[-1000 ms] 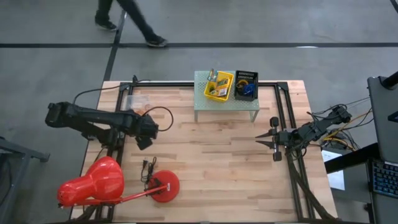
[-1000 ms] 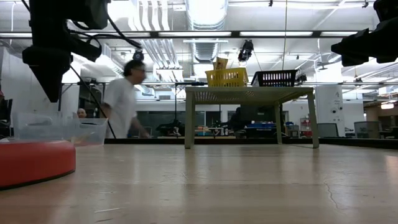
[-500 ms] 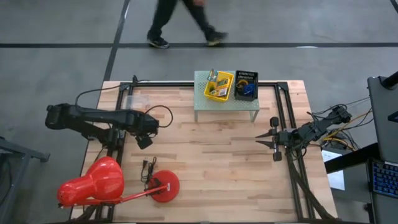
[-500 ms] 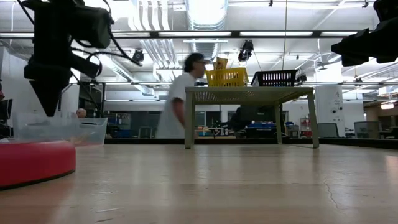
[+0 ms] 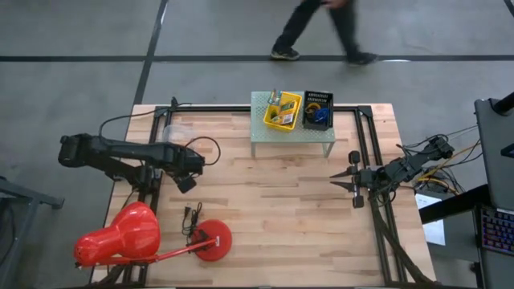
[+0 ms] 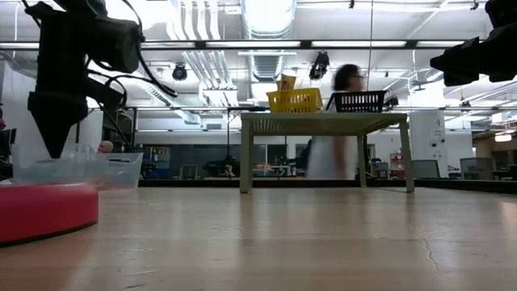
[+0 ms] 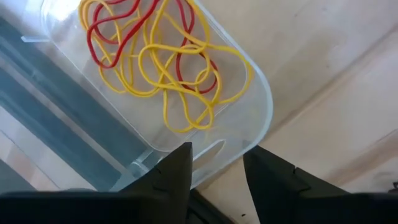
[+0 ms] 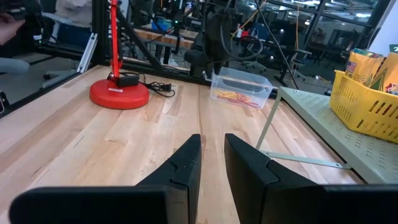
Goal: Pick & Place Office Desk Supplies
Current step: Put the transparent bin with the rubber bands on the shelf
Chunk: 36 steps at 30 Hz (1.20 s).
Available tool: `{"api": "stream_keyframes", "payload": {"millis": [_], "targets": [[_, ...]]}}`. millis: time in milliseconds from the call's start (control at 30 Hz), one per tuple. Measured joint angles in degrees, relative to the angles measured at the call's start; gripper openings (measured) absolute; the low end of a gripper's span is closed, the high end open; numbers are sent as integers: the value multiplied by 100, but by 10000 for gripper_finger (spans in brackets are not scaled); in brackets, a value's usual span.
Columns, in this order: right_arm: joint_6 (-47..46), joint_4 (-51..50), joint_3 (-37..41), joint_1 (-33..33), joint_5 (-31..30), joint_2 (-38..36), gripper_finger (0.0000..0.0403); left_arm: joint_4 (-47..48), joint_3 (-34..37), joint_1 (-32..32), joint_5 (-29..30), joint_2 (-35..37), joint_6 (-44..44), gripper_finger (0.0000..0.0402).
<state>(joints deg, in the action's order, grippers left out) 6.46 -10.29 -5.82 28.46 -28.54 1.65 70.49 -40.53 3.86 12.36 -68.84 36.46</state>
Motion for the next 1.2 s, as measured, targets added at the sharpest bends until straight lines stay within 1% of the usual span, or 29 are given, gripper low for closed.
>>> {"api": "stream_keyframes", "payload": {"millis": [300,400,667,833,1033,1200], "targets": [[0,1,0,5,0,0,68,-249,0,0,4,0,-67,87],[0,1,0,5,-1,0,68,-497,0,0,50,0,-133,65],[0,1,0,3,1,0,68,-1331,0,19,98,0,-636,9],[0,1,0,3,-1,0,68,-1631,-37,135,90,0,-925,5],[0,1,0,3,-1,0,68,-1647,-224,229,99,-2,-1128,4],[0,1,0,3,0,0,68,-1652,-398,229,238,-4,-1261,4]]}}
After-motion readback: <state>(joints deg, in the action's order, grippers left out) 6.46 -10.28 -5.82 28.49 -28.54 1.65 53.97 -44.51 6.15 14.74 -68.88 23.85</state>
